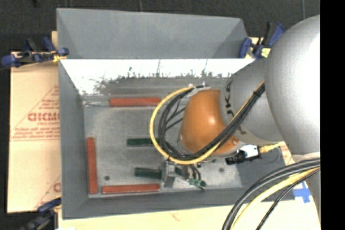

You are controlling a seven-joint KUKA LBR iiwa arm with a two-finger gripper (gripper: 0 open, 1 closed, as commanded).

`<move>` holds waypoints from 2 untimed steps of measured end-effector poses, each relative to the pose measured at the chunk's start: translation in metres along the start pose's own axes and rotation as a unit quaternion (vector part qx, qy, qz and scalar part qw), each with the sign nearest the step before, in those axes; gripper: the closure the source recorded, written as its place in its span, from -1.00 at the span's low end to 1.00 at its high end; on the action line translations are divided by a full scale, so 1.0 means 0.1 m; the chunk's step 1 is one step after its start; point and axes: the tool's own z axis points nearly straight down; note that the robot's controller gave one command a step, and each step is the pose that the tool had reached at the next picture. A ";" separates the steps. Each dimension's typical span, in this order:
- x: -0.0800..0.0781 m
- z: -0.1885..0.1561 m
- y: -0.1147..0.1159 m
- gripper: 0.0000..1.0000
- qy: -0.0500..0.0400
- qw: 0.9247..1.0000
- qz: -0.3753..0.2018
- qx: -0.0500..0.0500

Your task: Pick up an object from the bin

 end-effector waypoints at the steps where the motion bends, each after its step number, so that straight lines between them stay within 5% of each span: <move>1: -0.08 -0.40 -0.12 1.00 0.004 1.000 0.004 0.000; 2: -0.01 -1.06 -0.03 1.00 0.003 1.000 -0.029 0.002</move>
Offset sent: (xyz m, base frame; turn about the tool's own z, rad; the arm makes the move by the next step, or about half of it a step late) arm -0.0023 0.0039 0.1196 -0.0711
